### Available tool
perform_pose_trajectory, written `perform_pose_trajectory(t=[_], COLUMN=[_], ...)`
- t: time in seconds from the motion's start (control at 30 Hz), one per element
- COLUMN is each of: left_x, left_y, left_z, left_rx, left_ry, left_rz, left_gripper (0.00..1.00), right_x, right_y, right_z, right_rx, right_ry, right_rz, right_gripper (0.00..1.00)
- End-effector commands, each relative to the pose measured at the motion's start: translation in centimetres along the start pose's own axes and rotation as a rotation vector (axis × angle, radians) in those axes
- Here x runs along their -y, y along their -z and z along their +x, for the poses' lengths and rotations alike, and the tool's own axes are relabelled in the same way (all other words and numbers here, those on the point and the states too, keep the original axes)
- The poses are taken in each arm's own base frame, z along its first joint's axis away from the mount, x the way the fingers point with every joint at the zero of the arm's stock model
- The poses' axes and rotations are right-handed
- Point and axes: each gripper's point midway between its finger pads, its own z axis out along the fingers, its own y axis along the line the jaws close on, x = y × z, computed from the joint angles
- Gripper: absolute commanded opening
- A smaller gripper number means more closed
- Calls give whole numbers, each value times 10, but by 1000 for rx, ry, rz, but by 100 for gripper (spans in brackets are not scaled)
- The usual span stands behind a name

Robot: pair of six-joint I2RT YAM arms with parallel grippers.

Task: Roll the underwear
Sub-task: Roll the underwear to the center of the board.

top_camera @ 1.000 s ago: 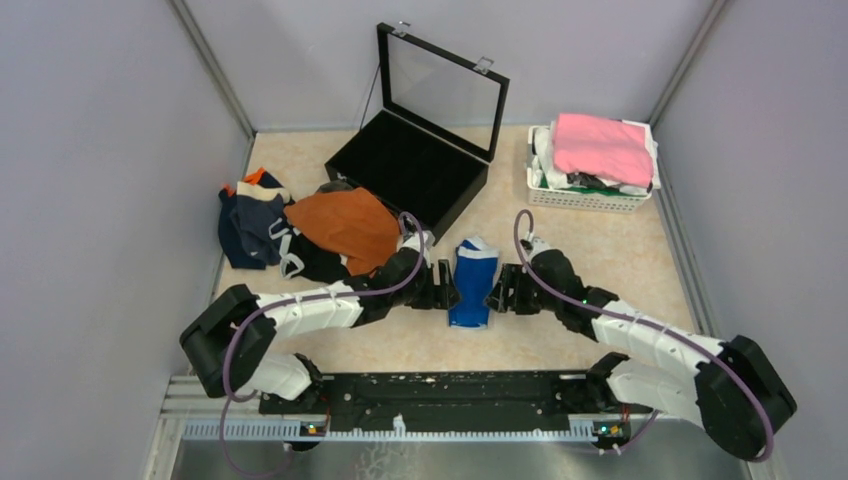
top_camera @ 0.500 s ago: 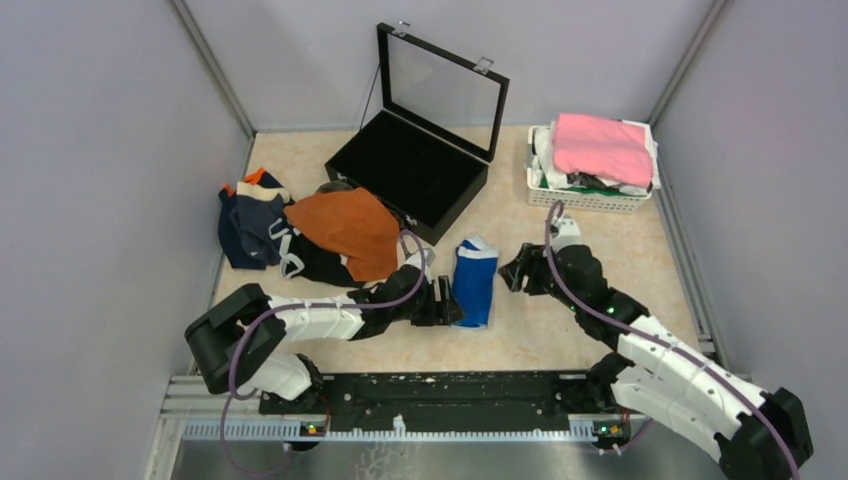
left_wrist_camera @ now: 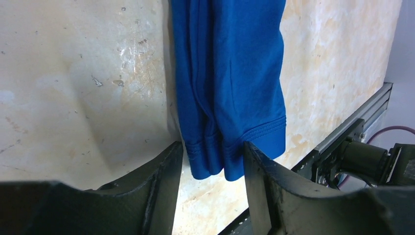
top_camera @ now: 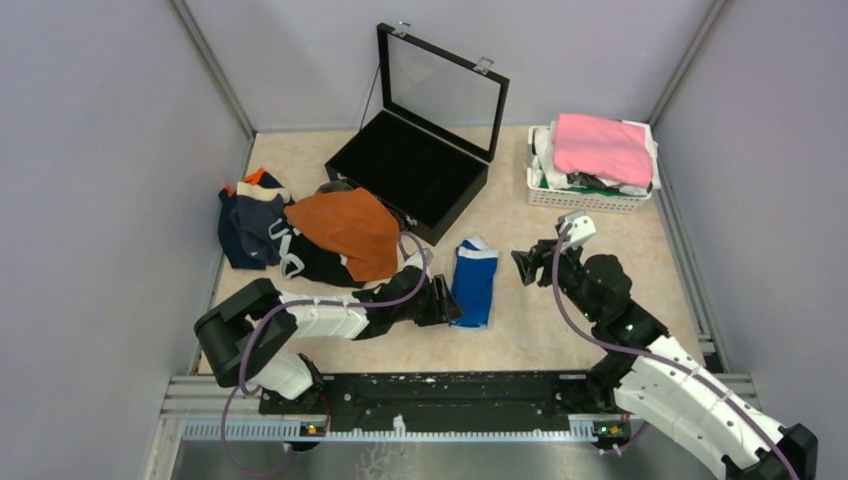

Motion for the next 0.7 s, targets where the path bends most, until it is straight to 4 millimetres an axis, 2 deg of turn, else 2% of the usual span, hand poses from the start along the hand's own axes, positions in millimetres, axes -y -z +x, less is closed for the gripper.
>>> perform_pose_trajectory(t=[0.0, 0.13, 0.3, 0.43, 0.67], left_x=[-25, -24, -25, -24, -28], left_y=[-6, -9, -13, -15, -18], left_z=[12, 12, 3, -1, -6], left_rx=[-32, -34, -1, 3, -17], left_ry=[15, 6, -2, -27, -102], left_rz=[-97, -98, -123, -123, -155], left_gripper=[53, 47, 34, 23, 1], right_x=[-4, -12, -45, -61, -101], right_y=[2, 1, 4, 6, 30], right_z=[-25, -19, -13, -8, 12], right_rx=[-1, -24, -4, -7, -29], right_ry=[77, 99, 209, 321, 568], right_rz=[-24, -76, -275, -366, -599], right_gripper=[63, 63, 62, 61, 58])
